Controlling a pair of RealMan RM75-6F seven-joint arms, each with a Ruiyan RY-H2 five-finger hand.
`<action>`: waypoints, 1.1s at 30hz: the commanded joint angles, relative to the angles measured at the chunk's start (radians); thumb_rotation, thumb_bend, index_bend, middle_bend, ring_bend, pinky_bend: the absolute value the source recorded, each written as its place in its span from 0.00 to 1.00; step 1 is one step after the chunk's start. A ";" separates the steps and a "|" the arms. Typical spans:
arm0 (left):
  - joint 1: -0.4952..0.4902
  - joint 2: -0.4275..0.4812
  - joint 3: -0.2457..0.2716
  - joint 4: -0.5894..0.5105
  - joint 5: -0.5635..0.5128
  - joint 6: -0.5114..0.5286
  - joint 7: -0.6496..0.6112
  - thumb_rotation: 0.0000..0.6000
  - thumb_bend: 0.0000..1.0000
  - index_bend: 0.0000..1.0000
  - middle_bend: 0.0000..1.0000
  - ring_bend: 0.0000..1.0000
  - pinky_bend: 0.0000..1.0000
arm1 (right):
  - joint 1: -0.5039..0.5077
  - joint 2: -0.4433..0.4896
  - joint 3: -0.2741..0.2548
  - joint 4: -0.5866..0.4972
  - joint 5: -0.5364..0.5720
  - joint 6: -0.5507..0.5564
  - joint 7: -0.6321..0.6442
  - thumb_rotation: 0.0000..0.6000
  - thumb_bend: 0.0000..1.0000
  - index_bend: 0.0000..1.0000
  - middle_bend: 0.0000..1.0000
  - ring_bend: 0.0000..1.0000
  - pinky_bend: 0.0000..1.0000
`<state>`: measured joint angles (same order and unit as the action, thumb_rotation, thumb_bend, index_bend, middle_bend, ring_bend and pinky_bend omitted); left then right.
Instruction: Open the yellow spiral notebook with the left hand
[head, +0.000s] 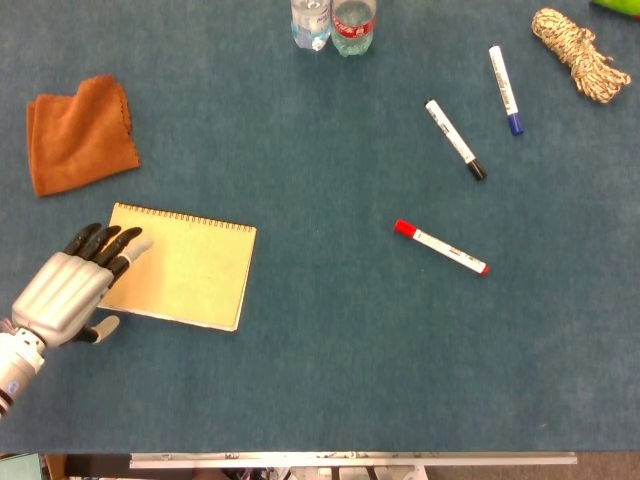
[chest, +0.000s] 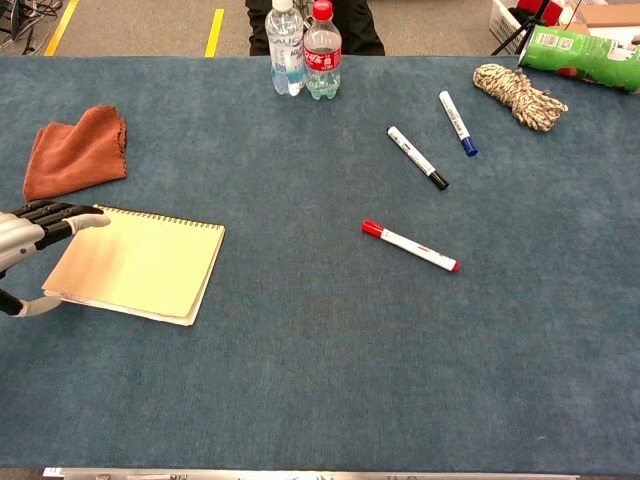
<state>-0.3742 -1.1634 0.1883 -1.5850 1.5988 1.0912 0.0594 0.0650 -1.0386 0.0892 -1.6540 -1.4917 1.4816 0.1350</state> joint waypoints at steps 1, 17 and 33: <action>0.015 -0.037 -0.001 0.046 0.019 0.021 0.004 1.00 0.26 0.00 0.00 0.00 0.00 | -0.002 0.004 -0.001 -0.009 -0.002 0.005 -0.007 1.00 0.27 0.38 0.30 0.18 0.30; 0.012 -0.195 -0.014 0.290 0.070 0.022 -0.018 1.00 0.26 0.00 0.00 0.00 0.00 | -0.022 0.019 -0.008 -0.036 -0.003 0.033 -0.025 1.00 0.27 0.38 0.30 0.18 0.30; -0.040 -0.225 -0.065 0.419 0.042 -0.013 -0.054 1.00 0.26 0.00 0.00 0.00 0.00 | -0.041 0.023 -0.012 -0.051 -0.004 0.058 -0.037 1.00 0.27 0.38 0.30 0.18 0.30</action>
<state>-0.4105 -1.3868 0.1264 -1.1686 1.6420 1.0805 0.0049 0.0242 -1.0150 0.0770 -1.7053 -1.4959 1.5399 0.0976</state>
